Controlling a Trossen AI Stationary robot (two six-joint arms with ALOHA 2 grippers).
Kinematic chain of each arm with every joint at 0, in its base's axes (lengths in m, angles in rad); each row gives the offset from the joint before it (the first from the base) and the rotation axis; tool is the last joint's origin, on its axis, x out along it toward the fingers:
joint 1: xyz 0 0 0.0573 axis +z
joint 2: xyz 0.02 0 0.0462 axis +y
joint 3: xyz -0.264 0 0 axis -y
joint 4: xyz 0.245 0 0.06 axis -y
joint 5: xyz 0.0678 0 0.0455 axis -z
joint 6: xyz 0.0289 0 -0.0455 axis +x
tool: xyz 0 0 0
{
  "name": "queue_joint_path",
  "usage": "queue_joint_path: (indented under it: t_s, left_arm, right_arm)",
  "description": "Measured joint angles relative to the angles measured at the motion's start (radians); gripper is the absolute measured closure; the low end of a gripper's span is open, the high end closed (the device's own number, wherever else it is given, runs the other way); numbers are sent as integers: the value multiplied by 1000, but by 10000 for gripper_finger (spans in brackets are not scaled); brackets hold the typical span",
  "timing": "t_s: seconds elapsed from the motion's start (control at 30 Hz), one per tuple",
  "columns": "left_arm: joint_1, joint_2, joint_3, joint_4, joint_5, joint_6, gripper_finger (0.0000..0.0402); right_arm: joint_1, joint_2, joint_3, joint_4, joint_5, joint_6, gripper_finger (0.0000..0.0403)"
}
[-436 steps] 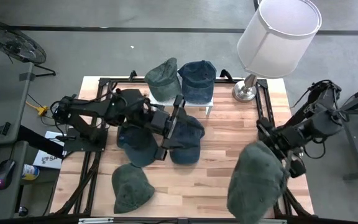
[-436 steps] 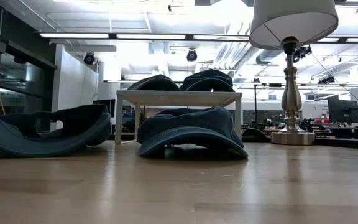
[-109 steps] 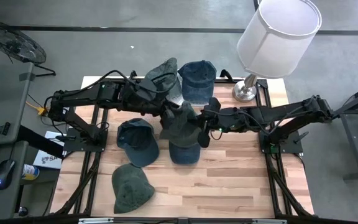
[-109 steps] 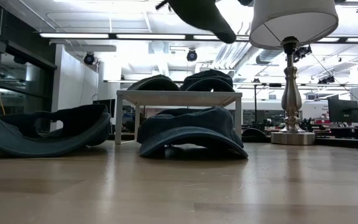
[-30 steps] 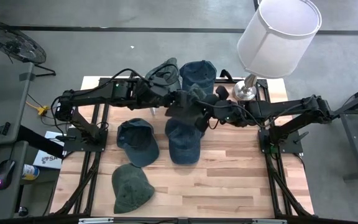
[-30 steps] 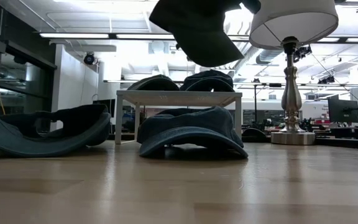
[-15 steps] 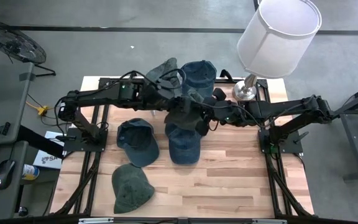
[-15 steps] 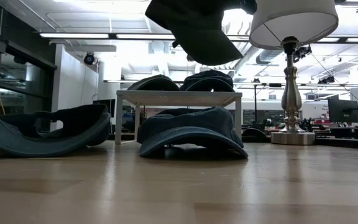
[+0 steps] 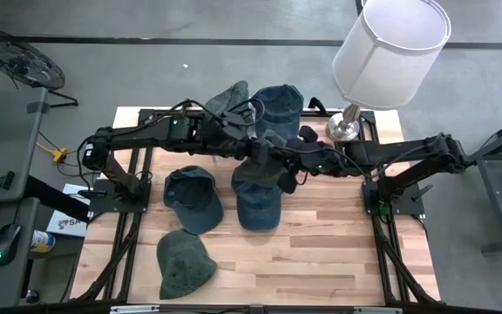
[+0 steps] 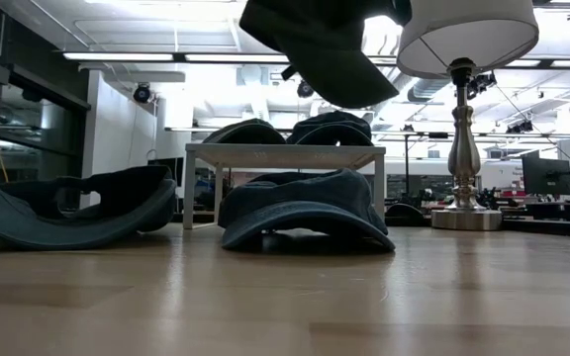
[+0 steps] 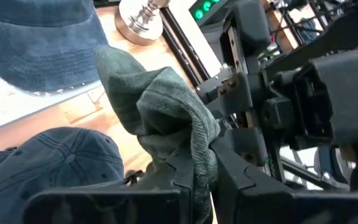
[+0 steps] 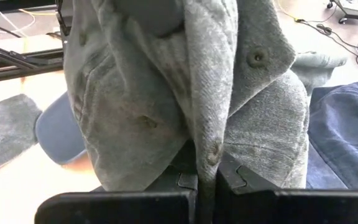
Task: Pick & Place hat
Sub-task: Stack the right gray cap on top of the gray cap on the shelf
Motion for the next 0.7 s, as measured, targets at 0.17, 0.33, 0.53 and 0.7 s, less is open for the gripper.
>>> queue_joint_path:
  t_s: [0.17,0.33,0.53,0.7]
  left_arm:
    - [0,0,0,0,8,13,379]
    - [1,0,0,3,31,46,379]
    - [35,0,0,1,193,135,379]
    - [77,-6,0,-7,350,201,379]
  right_arm:
    - [0,-18,0,-28,-8,1,403]
    - [0,-53,0,-66,-76,2,386]
    - [0,-125,0,-140,-197,27,346]
    - [0,-192,0,-215,-281,39,325]
